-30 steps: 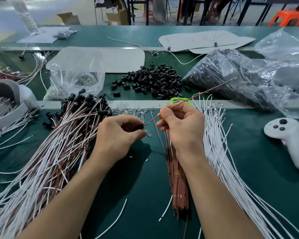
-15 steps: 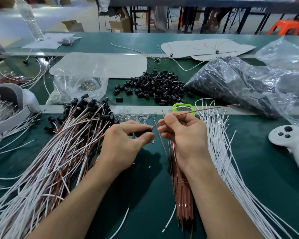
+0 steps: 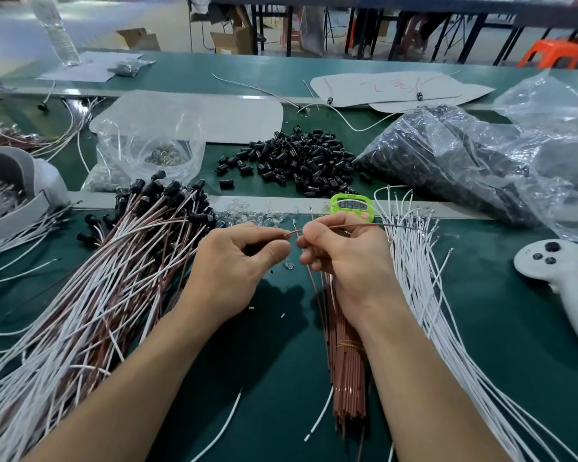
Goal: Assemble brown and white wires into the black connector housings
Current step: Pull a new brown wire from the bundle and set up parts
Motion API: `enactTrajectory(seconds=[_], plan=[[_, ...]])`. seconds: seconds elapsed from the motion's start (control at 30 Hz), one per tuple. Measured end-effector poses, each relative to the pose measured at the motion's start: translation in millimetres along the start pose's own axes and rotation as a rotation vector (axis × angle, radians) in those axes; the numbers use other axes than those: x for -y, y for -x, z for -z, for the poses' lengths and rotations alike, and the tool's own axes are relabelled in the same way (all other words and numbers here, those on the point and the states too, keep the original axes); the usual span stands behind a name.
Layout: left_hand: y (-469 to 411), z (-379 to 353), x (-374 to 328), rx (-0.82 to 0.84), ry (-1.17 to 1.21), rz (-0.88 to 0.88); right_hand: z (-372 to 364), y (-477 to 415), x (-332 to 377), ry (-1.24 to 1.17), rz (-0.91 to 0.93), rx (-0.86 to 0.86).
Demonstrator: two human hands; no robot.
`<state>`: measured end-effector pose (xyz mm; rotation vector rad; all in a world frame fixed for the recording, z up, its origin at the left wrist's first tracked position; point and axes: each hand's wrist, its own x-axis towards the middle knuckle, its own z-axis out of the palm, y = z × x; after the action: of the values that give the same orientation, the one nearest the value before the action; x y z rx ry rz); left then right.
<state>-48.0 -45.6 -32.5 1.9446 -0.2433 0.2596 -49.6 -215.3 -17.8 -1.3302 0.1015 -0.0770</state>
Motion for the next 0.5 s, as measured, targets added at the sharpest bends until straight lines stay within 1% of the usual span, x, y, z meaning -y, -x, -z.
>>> enactTrajectory(seconds=[0.13, 0.23, 0.33, 0.5], plan=[[0.9, -0.2, 0.9, -0.024, -0.001, 0.044, 0.4, -1.8, -2.6, 0.077, 0.02, -0.016], [0.4, -0.5, 1.1, 0.016, -0.008, 0.039, 1.4, -1.4, -3.0, 0.083, 0.026, -0.025], [1.3, -0.3, 1.6, 0.056, -0.057, 0.022, 0.8, 0.6, -3.4, 0.156, 0.056, 0.021], [2.8, 1.0, -2.0, 0.063, -0.103, -0.008, -0.4, 1.3, -5.3, 0.322, 0.079, 0.076]])
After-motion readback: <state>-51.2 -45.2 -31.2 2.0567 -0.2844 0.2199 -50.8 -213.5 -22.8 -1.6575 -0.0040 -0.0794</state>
